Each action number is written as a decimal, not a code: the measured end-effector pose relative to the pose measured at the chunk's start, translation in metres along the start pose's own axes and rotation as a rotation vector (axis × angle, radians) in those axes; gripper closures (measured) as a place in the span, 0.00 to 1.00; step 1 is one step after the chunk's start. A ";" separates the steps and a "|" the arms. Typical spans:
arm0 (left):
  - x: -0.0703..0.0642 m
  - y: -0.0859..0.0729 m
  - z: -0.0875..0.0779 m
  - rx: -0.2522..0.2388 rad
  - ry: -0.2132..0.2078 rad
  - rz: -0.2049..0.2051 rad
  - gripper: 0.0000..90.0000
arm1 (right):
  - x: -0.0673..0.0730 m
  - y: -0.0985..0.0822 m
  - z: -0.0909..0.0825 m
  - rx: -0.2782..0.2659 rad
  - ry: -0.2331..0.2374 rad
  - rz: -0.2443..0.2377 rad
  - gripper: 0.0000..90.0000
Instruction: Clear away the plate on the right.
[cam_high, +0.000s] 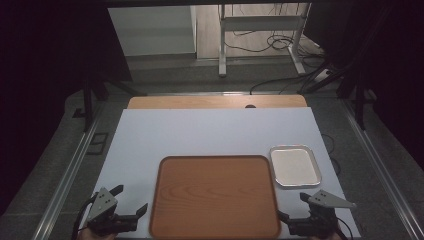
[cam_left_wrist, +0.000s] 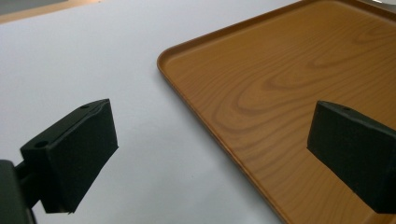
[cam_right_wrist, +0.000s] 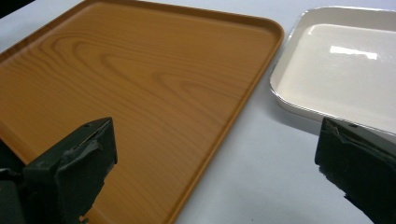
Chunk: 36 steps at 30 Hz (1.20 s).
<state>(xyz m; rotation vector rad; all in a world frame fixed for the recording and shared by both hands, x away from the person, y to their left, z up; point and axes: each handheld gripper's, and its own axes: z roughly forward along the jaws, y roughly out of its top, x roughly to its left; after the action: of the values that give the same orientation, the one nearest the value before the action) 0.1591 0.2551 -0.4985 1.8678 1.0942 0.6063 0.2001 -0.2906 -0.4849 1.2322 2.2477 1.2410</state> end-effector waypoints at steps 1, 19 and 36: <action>0.000 0.000 0.000 0.000 0.003 0.003 0.01 | 0.000 0.000 0.000 0.000 0.000 0.000 0.00; -0.008 -0.001 0.006 0.033 -0.042 0.006 0.00 | 0.000 0.001 0.004 0.027 0.014 -0.007 0.00; -0.005 -0.002 0.004 0.005 -0.066 -0.015 0.00 | -0.008 0.002 0.005 0.004 -0.010 0.017 0.00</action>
<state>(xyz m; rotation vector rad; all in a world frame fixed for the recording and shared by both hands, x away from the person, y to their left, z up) 0.1583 0.2494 -0.5024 1.8689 1.0668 0.5293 0.2092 -0.2940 -0.4873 1.2585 2.2391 1.2342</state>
